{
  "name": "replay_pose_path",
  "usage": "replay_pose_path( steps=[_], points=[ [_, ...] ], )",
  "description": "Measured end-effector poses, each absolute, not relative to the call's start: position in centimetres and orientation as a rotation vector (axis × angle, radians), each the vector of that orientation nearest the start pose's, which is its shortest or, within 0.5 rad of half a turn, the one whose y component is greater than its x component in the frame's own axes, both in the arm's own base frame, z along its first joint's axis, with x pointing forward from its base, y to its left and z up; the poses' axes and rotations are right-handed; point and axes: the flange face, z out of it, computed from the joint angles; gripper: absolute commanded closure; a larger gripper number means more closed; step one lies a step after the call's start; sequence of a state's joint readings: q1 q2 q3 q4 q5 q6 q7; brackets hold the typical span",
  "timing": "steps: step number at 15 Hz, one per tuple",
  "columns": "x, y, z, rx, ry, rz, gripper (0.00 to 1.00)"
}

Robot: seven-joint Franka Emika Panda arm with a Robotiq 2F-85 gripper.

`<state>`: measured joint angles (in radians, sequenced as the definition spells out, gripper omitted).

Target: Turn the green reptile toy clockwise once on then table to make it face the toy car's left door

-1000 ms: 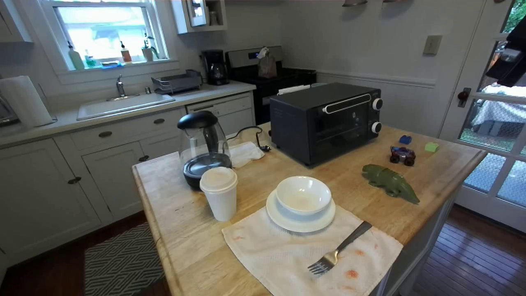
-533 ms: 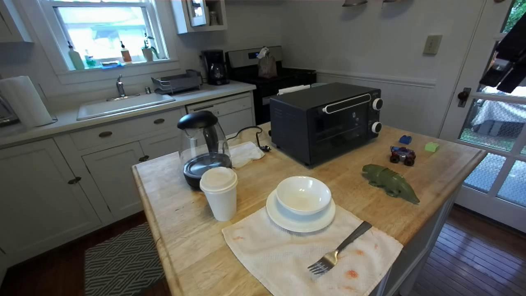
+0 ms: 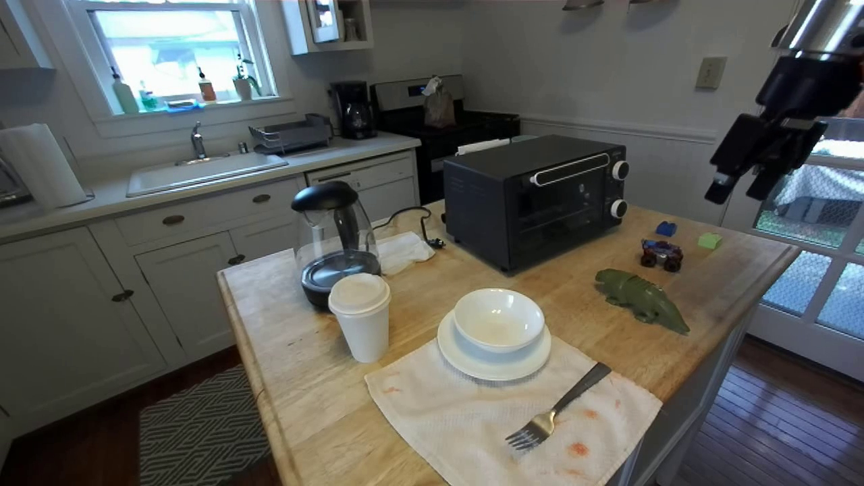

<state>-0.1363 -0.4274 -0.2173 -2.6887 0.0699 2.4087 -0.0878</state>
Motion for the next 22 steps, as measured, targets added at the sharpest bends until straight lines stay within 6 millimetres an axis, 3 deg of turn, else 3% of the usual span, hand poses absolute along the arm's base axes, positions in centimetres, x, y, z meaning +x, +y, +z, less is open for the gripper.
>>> replay_pose_path(
  steps=[4,8,15,22],
  points=[
    [40.3,-13.2,33.2,-3.024,0.480,-0.141,0.00],
    [42.6,-12.8,30.1,-3.046,0.502,-0.081,0.00],
    [44.8,-12.7,26.3,-3.038,0.646,-0.005,0.00],
    [45.7,-11.5,23.5,-3.021,0.643,-0.032,0.00]
  ],
)
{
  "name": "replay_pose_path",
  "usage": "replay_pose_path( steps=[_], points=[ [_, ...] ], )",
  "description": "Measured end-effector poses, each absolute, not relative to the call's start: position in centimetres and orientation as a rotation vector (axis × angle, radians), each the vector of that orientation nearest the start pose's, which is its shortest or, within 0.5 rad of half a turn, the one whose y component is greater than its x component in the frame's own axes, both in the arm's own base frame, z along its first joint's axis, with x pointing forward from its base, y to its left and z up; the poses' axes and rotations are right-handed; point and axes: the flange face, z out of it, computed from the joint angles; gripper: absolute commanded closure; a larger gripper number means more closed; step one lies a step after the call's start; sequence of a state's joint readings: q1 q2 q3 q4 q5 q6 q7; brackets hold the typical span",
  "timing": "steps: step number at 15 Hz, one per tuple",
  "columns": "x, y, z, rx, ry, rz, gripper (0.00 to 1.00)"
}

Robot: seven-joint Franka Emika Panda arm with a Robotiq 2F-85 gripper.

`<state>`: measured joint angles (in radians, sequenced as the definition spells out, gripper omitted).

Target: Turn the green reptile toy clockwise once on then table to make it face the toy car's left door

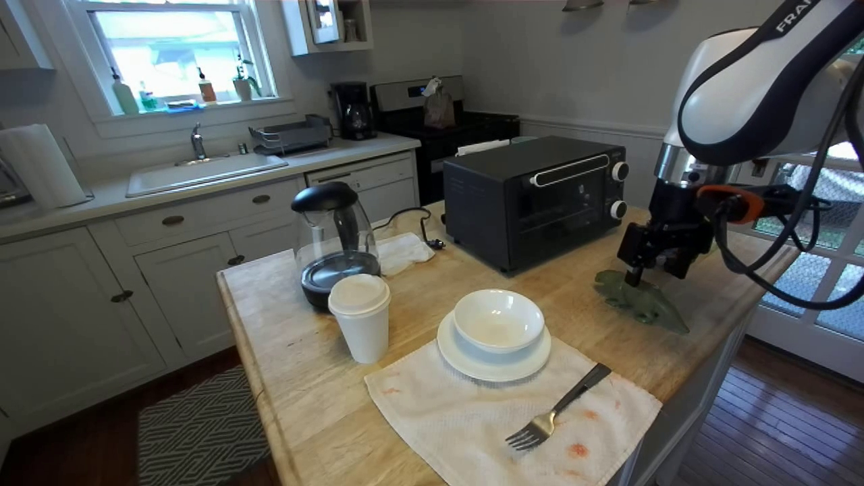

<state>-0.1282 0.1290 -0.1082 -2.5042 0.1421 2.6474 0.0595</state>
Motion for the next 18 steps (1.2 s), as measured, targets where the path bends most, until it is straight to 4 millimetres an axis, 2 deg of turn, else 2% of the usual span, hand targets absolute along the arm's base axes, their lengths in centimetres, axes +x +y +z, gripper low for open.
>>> replay_pose_path(
  steps=[4,5,7,8,13,18],
  points=[
    [46.4,-10.4,22.4,-3.014,0.572,-0.052,0.00],
    [46.7,-10.3,22.2,-3.015,0.557,-0.055,0.25],
    [47.1,-10.2,21.9,-3.016,0.544,-0.057,0.34],
    [47.2,-10.2,21.7,-3.014,0.549,-0.055,0.43],
    [47.7,-10.8,21.3,-2.956,0.662,-0.060,0.77],
    [48.0,-11.5,21.7,-2.861,0.893,-0.077,0.84]
  ],
)
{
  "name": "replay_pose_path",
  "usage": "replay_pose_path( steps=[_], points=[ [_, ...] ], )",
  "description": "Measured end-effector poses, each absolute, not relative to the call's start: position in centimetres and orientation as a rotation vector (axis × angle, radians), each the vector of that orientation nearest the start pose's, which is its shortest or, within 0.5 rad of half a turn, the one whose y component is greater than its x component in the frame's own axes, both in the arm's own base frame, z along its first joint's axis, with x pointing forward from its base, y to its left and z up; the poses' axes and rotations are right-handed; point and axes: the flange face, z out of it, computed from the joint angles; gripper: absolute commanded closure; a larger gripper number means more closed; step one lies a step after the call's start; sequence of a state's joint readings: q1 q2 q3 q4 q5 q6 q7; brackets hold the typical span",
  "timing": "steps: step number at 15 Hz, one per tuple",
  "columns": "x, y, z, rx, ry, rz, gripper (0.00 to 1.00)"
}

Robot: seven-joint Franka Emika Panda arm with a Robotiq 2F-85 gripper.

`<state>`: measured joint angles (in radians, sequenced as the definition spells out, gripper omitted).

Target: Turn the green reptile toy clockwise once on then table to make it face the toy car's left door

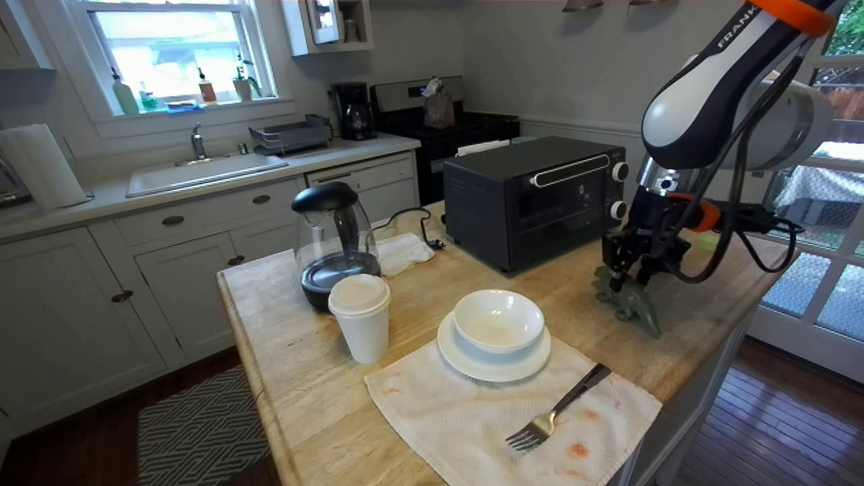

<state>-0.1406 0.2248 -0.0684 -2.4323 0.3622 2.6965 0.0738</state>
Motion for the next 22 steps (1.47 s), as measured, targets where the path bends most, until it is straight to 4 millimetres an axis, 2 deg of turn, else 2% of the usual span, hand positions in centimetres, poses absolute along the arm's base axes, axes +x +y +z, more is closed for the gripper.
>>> replay_pose_path(
  steps=[4,12,22],
  points=[
    [48.1,-11.9,22.1,-2.778,1.109,-0.085,0.88],
    [47.9,-12.7,22.2,-2.599,1.480,-0.060,0.88],
    [47.7,-13.4,22.3,-2.435,1.735,-0.025,0.88]
  ],
)
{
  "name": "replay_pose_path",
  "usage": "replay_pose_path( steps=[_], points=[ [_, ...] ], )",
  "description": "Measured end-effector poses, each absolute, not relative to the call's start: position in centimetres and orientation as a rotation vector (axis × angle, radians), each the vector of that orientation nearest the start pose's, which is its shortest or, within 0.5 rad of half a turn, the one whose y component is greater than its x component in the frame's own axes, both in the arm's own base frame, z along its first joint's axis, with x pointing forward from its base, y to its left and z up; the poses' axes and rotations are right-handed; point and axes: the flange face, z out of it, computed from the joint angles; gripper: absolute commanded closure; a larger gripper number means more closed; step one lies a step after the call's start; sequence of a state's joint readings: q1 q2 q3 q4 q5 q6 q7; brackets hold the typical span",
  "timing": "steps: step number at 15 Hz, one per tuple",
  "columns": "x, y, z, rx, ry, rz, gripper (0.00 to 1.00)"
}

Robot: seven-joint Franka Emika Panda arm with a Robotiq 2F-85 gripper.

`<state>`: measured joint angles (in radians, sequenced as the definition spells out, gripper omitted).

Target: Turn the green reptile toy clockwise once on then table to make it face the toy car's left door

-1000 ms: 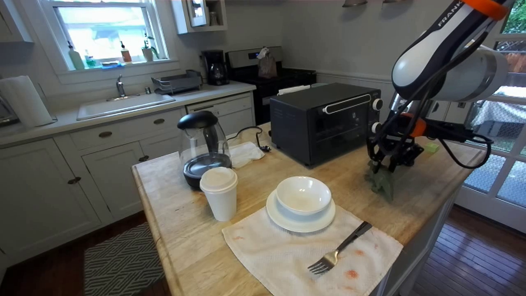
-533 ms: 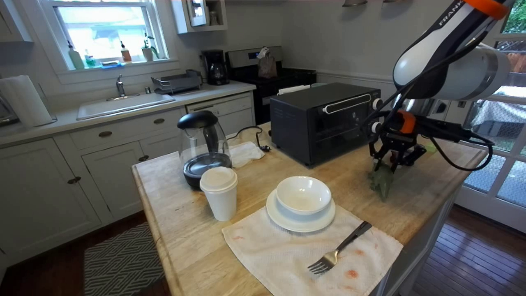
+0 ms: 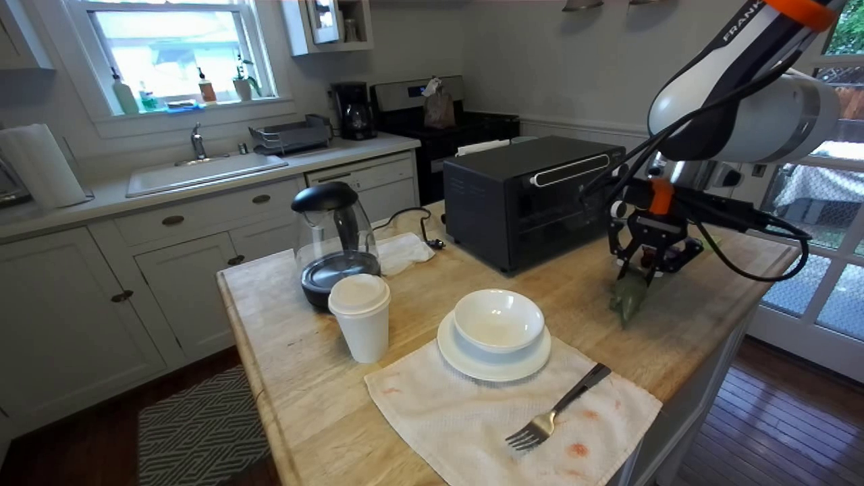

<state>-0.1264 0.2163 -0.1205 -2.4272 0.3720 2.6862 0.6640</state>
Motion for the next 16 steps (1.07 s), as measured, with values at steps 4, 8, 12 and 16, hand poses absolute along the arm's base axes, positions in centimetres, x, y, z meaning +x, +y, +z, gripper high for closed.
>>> replay_pose_path(
  steps=[4,8,12,16],
  points=[
    [47.5,-13.5,22.3,-2.392,1.794,0.005,0.88],
    [47.3,-13.8,22.3,-2.356,1.854,0.029,0.88],
    [47.0,-14.5,22.3,-2.349,1.943,0.017,0.88],
    [46.9,-15.0,22.3,-2.335,2.018,0.006,0.88]
  ],
)
